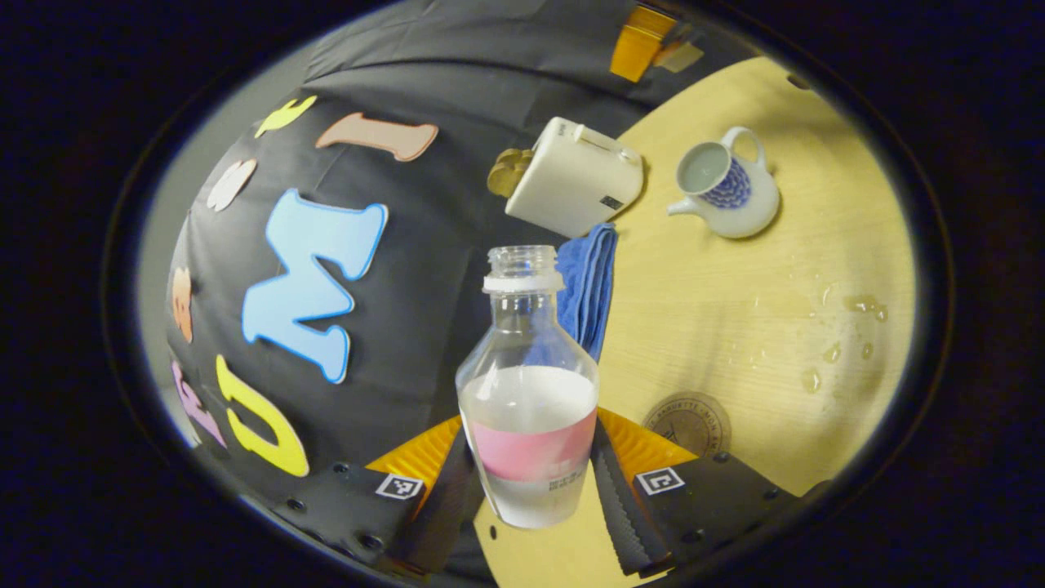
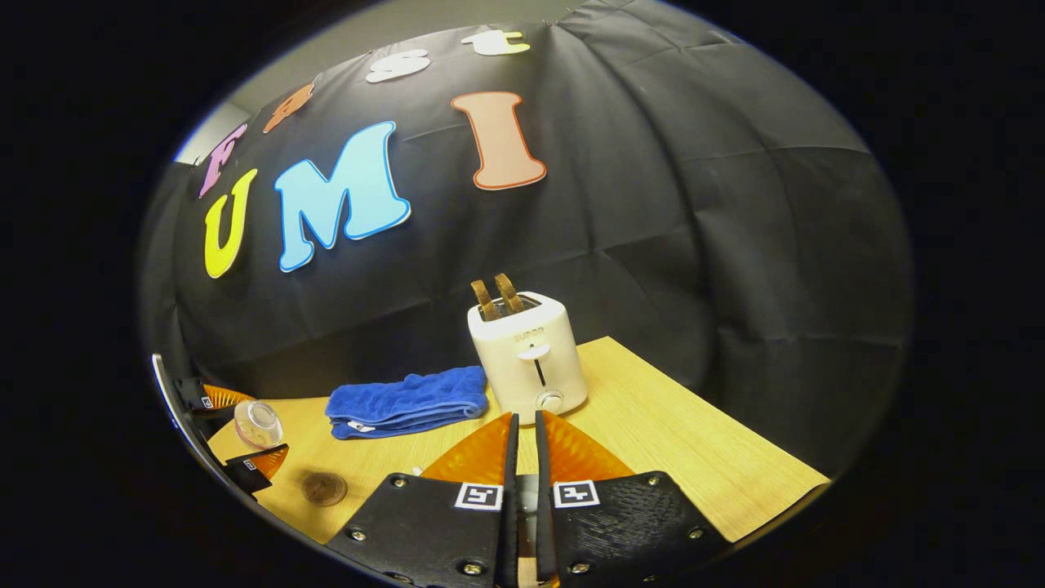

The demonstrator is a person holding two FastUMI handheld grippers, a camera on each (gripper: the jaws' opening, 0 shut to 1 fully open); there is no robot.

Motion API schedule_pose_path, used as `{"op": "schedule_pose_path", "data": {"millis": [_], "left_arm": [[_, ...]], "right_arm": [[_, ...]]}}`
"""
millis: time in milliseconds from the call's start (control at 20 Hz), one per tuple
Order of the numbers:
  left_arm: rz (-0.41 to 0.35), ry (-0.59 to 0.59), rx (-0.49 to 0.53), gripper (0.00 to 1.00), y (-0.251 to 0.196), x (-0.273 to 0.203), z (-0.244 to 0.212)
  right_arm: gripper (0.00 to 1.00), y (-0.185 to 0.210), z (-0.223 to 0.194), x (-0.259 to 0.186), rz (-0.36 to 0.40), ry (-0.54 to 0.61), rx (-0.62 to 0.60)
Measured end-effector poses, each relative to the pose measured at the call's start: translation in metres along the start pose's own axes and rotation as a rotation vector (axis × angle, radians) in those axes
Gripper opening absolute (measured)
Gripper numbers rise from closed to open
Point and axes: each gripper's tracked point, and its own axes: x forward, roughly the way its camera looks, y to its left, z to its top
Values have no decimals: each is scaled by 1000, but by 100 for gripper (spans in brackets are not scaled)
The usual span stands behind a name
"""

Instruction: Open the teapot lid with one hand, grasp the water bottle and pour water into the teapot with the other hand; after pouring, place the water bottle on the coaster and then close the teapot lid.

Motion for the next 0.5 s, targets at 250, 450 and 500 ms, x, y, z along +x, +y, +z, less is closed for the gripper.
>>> {"op": "schedule_pose_path", "data": {"millis": [250, 450, 500], "left_arm": [[-14, -22, -421, 87, -24, 12, -5], [2, -50, -622, 85, -24, 17, -5], [-10, -54, -679, 86, -25, 18, -5]], "right_arm": [[8, 5, -4, 2, 14, 7, -2], [8, 9, -4, 3, 14, 8, -19], [8, 9, -4, 2, 15, 7, -22]]}}
